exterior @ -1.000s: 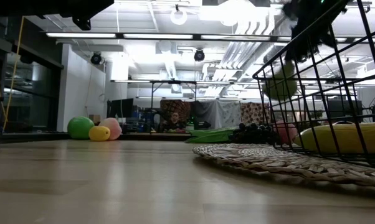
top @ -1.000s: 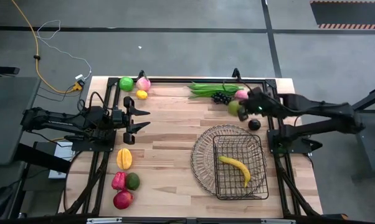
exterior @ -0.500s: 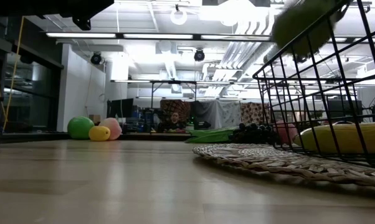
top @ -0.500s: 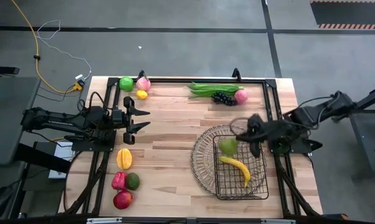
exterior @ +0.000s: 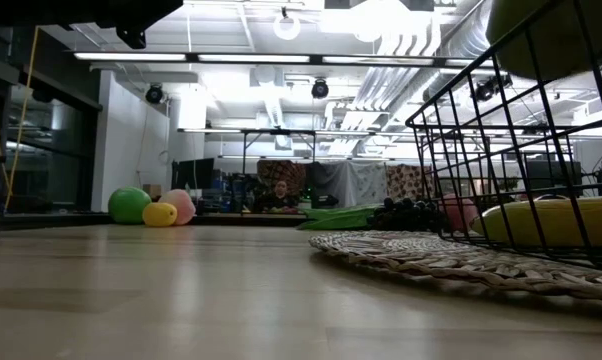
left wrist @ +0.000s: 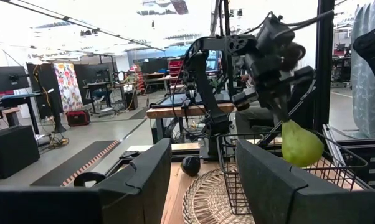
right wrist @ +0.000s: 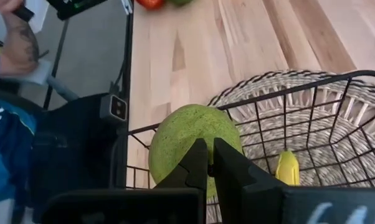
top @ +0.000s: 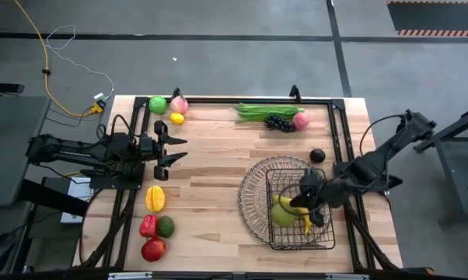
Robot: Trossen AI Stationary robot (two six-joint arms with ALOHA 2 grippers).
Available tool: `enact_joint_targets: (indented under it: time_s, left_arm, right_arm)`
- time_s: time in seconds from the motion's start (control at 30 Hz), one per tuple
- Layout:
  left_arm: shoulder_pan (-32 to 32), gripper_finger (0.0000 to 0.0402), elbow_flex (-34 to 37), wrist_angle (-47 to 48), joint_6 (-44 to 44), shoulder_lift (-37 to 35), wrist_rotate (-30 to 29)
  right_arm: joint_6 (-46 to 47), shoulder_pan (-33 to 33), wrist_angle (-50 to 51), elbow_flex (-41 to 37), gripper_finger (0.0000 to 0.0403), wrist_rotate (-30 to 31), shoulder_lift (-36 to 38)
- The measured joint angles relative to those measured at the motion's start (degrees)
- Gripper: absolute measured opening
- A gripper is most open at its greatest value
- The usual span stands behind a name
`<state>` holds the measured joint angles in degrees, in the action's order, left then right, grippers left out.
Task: Build produce basket
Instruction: Put the pear into the wire basket
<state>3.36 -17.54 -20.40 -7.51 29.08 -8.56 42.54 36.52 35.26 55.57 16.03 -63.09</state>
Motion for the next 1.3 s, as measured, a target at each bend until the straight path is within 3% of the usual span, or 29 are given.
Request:
enact_joint_targets:
  time_s: [0.13,0.3,0.5,0.6,0.73,0.97,1.13,1.3]
  left_arm:
    - [-0.01,0.0168,0.00,0.00,-0.04,0.00,0.00]
    - [0.00,0.0168,0.00,0.00,0.00,0.00,0.00]
    - [0.00,0.0168,0.00,-0.86,1.29,0.00,0.00]
    - [-0.01,0.0168,0.00,-2.12,1.50,0.00,0.00]
    - [-0.02,0.0168,0.00,-3.75,2.84,0.55,0.86]
    - [-0.02,0.0168,0.00,-7.00,3.43,3.83,3.04]
    - [-0.02,0.0168,0.00,-9.92,2.67,8.80,3.61]
    - [-0.02,0.0168,-0.01,-10.69,0.89,13.47,2.84]
  right_arm:
    - [-0.21,-0.01,0.05,0.00,0.0000,0.38,-0.35]
    - [-6.46,-1.26,-0.03,0.00,0.0000,5.66,1.29]
    - [-21.15,-5.78,-5.49,0.00,0.0000,19.37,4.25]
    - [-30.39,-9.70,-13.11,0.00,0.0000,21.51,4.34]
    - [-39.02,-15.91,-21.61,-0.07,0.0000,17.84,2.59]
    - [-45.85,-26.71,-33.28,-0.17,0.0000,7.93,-5.05]
    - [-49.10,-31.75,-44.96,-0.24,0.0000,0.14,-12.07]
    - [-50.21,-34.51,-51.66,-0.24,0.0000,-2.68,-17.89]
